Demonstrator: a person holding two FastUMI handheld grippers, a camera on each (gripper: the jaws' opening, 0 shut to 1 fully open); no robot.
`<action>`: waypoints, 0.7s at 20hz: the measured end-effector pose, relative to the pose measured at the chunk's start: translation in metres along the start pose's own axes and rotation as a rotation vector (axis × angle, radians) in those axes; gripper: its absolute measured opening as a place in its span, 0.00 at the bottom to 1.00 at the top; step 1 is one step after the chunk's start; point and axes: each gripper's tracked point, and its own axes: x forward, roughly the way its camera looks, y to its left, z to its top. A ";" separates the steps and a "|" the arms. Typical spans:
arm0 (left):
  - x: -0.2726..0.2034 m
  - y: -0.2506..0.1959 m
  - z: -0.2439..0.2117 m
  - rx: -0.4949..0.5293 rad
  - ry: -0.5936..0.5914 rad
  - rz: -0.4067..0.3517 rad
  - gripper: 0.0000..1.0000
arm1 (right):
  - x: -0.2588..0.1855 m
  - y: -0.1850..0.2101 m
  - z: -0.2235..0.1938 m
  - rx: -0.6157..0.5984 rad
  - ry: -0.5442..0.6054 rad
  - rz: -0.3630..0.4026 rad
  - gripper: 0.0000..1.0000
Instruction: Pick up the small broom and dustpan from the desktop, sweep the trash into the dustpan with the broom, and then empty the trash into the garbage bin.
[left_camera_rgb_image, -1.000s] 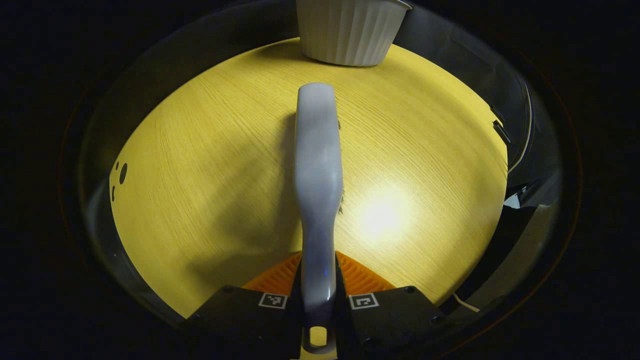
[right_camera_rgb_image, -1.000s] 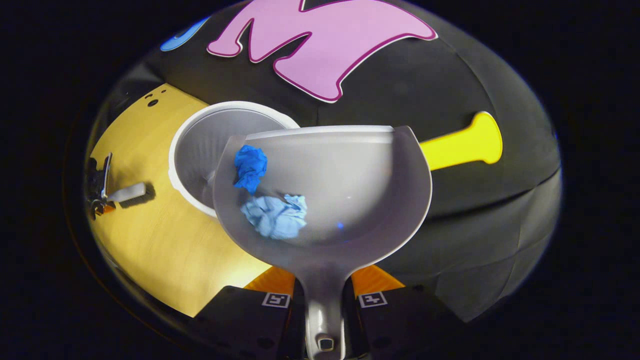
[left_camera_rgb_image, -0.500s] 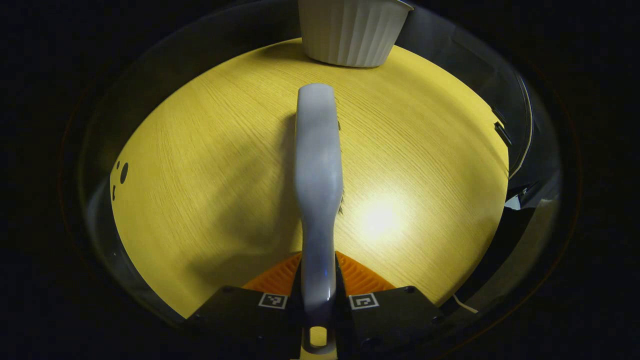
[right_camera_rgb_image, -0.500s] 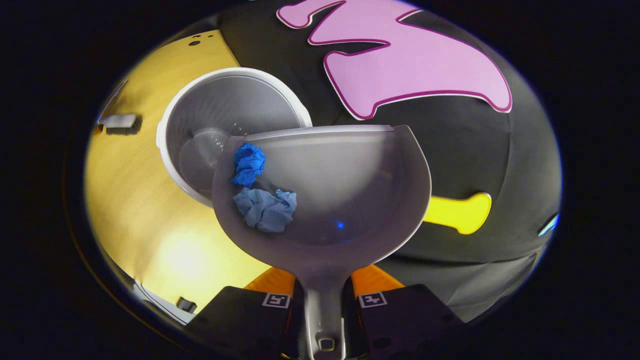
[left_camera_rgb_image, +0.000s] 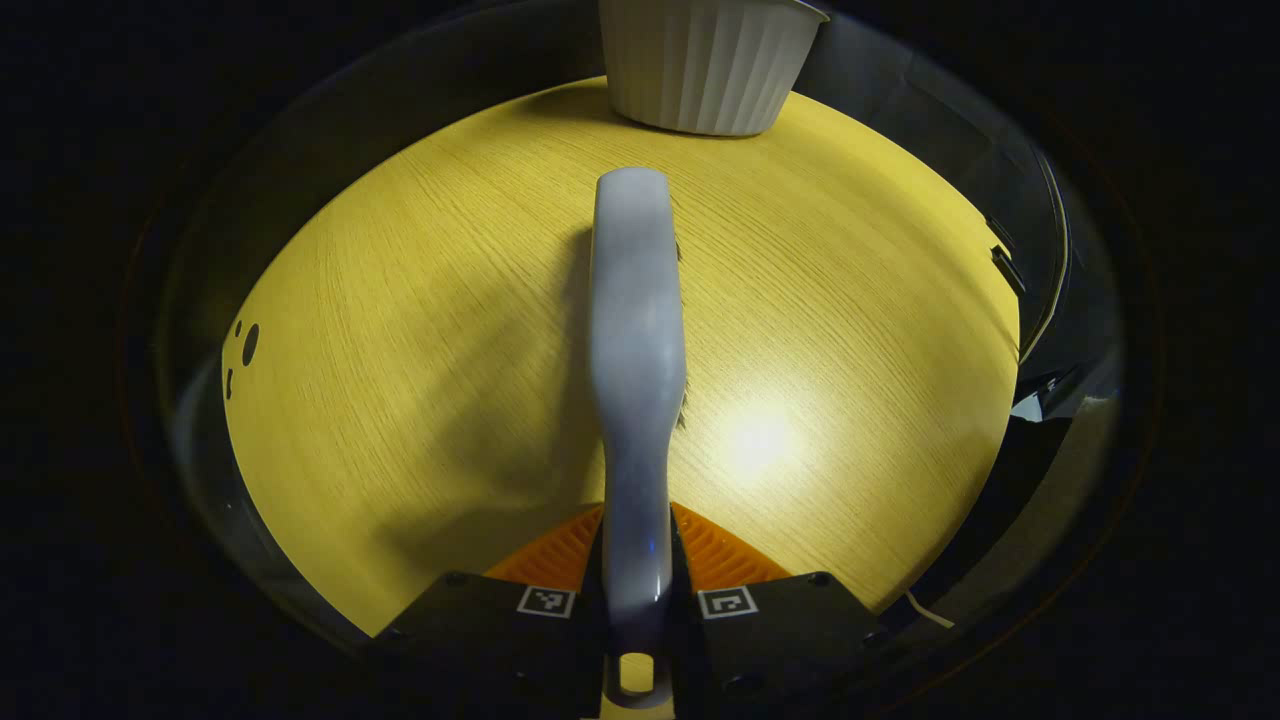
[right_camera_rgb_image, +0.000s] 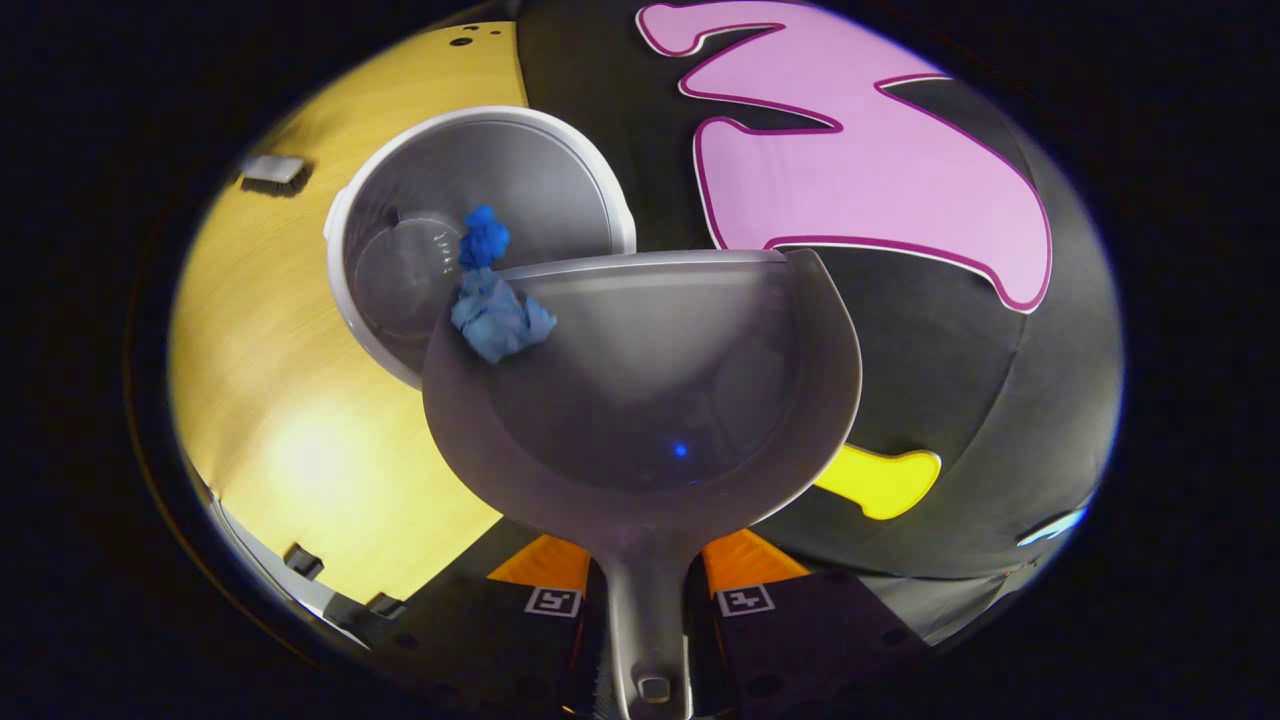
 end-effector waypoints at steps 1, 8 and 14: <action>0.000 0.000 0.000 -0.001 0.000 0.001 0.34 | 0.000 0.000 0.000 -0.008 -0.001 -0.002 0.34; 0.000 0.000 0.000 -0.003 0.003 0.005 0.34 | 0.000 0.002 0.000 0.038 -0.021 0.009 0.34; 0.000 0.001 0.000 -0.005 0.006 0.007 0.34 | -0.007 0.025 -0.001 0.365 -0.071 0.148 0.34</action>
